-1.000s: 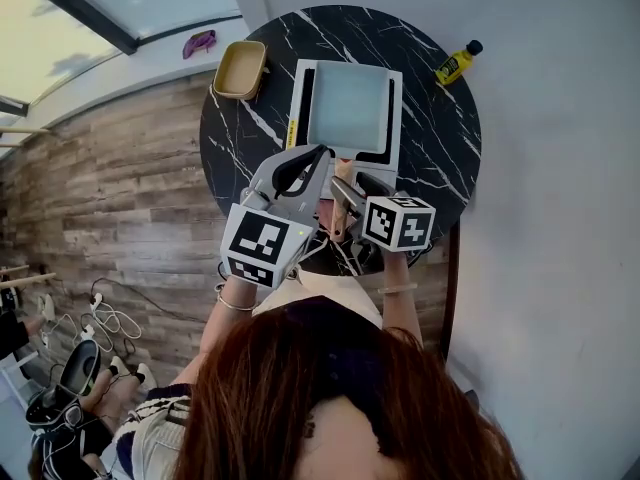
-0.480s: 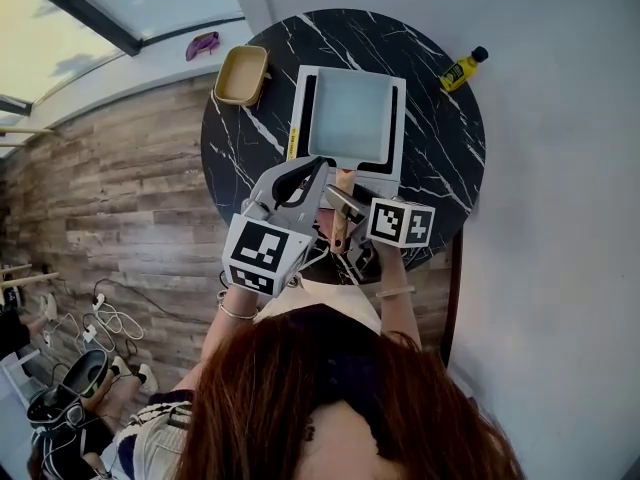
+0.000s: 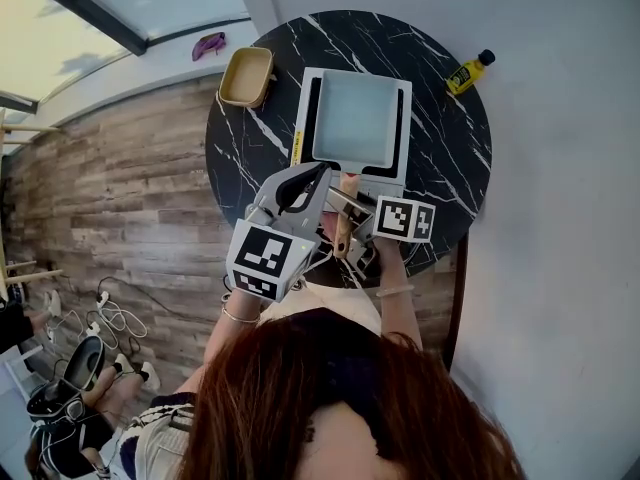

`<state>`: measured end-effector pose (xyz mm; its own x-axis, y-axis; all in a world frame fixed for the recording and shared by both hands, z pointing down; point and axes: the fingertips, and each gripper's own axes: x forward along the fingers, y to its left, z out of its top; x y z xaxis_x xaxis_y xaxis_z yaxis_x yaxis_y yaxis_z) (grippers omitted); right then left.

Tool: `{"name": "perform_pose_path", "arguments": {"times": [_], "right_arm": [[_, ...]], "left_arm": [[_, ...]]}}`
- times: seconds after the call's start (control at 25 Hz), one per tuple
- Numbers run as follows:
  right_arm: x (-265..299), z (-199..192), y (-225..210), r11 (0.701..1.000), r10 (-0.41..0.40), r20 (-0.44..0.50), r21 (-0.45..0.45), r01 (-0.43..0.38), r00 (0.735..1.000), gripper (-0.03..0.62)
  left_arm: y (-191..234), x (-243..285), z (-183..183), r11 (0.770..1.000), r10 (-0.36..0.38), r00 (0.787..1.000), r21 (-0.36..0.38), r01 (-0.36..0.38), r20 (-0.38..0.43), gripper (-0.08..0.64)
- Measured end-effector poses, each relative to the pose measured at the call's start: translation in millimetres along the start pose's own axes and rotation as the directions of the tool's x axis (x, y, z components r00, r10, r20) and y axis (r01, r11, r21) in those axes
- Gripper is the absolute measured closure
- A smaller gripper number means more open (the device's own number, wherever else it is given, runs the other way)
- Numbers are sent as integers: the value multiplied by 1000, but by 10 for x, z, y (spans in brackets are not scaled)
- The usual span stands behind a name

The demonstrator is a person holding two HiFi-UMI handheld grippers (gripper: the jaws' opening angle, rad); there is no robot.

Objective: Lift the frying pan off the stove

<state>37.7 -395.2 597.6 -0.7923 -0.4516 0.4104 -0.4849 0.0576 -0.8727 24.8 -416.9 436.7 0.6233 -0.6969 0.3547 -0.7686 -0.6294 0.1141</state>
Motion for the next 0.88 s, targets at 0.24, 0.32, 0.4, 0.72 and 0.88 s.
{"name": "perform_pose_path", "arguments": {"times": [0.24,0.32,0.4,0.72,0.88], "right_arm": [[54,-36,12,996,59,-14,61,-58,998,318],[80,-42,23,994,79,-15,76,-78,997,327],[90,-49,27,991,95,-11,92,-94,995,370],[118,-35,93,980,158,2,126,-157,987,469],[114,-41,85,985,136,-2,109,-135,991,476]], "left_arm": [[21,-28,-44,1000,12,1000,0,-12,-10,548],[40,-40,-43,1000,21,1000,-2,-21,-10,548],[47,-59,-42,999,30,1000,-11,-30,-7,548],[88,-92,-58,999,45,999,-7,-45,-13,548],[89,-111,-42,999,52,999,1,-52,-9,548]]}}
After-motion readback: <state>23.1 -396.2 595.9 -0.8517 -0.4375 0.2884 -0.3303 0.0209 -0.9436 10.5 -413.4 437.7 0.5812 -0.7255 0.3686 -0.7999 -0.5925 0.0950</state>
